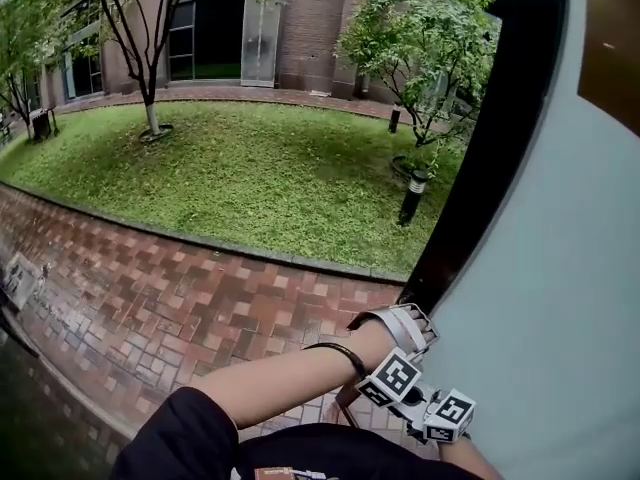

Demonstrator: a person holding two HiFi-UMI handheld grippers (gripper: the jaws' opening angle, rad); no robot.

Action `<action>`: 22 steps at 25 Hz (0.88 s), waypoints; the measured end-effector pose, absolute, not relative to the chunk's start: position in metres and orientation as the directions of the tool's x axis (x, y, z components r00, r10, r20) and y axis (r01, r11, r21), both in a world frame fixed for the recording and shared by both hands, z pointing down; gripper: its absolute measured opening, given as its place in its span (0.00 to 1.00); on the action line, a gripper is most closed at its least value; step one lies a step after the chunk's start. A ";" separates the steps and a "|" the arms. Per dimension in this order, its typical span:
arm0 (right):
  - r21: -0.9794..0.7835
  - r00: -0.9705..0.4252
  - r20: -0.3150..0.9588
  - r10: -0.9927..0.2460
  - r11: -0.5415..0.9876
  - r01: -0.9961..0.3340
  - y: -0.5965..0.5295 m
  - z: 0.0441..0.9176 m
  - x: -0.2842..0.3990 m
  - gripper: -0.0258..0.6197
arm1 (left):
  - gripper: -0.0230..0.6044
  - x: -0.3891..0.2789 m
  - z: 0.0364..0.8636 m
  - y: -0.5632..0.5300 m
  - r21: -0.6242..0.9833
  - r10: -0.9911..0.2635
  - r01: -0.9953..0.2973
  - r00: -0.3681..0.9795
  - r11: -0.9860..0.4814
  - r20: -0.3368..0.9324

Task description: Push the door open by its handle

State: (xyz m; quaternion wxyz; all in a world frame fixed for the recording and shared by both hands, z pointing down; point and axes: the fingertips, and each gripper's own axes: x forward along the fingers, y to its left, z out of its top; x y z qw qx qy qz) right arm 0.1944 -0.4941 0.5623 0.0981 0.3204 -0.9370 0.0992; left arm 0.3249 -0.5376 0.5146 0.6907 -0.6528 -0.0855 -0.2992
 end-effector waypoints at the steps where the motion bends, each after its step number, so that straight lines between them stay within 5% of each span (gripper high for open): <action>1: -0.134 -0.774 0.266 -0.575 0.773 -0.620 -0.498 0.570 0.200 0.04 | 0.22 0.330 0.512 -0.539 -0.852 -0.287 0.524 0.815 -0.005 0.503; 4: -0.154 -0.772 0.306 -0.558 0.771 -0.618 -0.505 0.587 0.213 0.04 | 0.13 0.342 0.502 -0.541 -0.794 -0.270 0.601 0.782 0.089 0.561; 9: -0.243 -0.767 0.258 -0.587 0.729 -0.640 -0.522 0.592 0.241 0.04 | 0.42 0.351 0.475 -0.545 -0.725 -0.272 0.687 0.687 -0.058 0.673; 12: -0.332 -0.777 0.228 -0.587 0.703 -0.629 -0.528 0.604 0.254 0.04 | 0.58 0.354 0.441 -0.551 -0.842 -0.288 0.516 0.792 -0.156 0.538; 15: -0.352 -0.792 0.211 -0.572 0.712 -0.608 -0.535 0.614 0.258 0.04 | 0.58 0.316 0.410 -0.572 -0.885 -0.267 0.180 0.911 -0.429 0.314; 19: -0.304 -0.773 0.210 -0.599 0.711 -0.634 -0.570 0.607 0.259 0.04 | 0.45 0.224 0.437 -0.618 -0.476 -0.155 -0.078 0.980 -0.876 0.124; 22: -0.260 -0.760 0.238 -0.604 0.715 -0.649 -0.587 0.605 0.242 0.04 | 0.27 0.146 0.480 -0.640 0.000 -0.192 -0.192 0.980 -0.981 -0.054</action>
